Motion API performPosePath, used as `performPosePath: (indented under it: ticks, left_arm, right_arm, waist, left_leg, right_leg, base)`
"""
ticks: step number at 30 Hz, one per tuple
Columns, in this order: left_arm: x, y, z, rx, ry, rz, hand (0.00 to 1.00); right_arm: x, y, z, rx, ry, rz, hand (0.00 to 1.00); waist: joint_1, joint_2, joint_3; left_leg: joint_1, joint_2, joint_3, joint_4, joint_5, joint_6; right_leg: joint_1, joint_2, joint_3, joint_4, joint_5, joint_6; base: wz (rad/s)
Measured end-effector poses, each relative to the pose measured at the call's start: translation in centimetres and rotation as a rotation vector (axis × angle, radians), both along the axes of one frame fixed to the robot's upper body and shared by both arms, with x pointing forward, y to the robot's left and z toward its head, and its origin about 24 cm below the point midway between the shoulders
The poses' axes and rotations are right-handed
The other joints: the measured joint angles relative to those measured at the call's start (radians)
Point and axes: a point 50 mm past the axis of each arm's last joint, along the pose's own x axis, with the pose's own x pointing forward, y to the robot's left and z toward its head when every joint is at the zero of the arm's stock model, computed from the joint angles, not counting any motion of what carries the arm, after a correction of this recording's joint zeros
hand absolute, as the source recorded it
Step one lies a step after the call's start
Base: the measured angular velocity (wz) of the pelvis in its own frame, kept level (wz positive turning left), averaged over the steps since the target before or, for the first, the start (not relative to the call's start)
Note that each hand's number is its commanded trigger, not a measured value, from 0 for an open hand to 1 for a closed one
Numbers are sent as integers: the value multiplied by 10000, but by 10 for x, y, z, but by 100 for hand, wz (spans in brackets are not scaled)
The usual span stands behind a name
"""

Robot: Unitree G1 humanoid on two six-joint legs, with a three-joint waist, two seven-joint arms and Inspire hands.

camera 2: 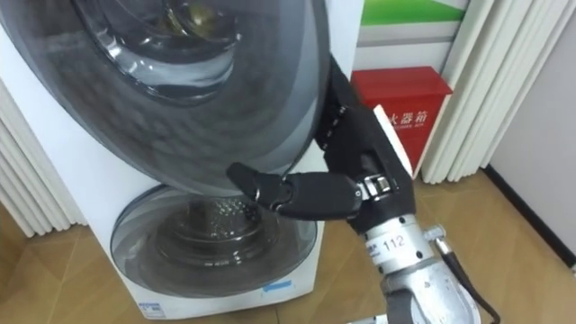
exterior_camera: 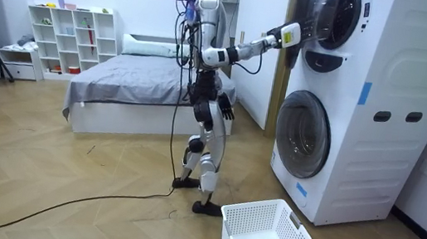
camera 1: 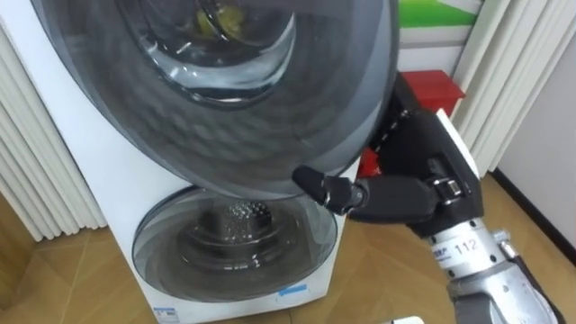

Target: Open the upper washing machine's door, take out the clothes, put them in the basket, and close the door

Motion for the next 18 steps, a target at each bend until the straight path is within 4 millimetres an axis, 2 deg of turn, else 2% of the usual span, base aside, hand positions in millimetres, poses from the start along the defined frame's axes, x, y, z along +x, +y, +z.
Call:
performPosePath:
  ticks: [1,7,11,15,18]
  left_arm:
    - [1,0,0,-11,-1,-10,0]
    - [6,-1,1,-156,-68,-102,0]
    - [6,-2,1,-159,-72,-123,0]
    - [7,-2,1,-165,-95,-120,0]
    - [7,-1,1,-260,-164,133,0]
  right_arm:
    - [-1,2,0,-78,-33,171,0]
    - [-6,13,0,-432,-322,1252,0]
    - [-8,19,-1,-547,-399,1700,0]
    - [-10,22,-1,-703,-527,2208,0]
    - [-12,26,-1,-721,-617,2562,0]
  waist:
    - [-14,-15,-20]
    - [-17,-14,-23]
    - [-42,-11,-8]
    - [-84,-90,28]
    - [-77,-186,24]
  left_leg:
    - [-29,-5,2,-3,8,-14]
    - [33,0,-27,-6,36,-55]
    - [81,-2,-65,-10,44,-70]
    - [80,-18,-175,-15,51,-79]
    - [64,-20,-281,-15,53,-61]
  right_leg:
    - [-35,7,72,-2,29,-18]
    - [-34,87,200,4,154,-158]
    - [3,99,204,17,144,-144]
    - [-18,103,191,88,122,-168]
    - [-51,106,155,160,74,-189]
  base:
    - [-5]
    - [-9]
    - [0]
    - [0]
    - [1]
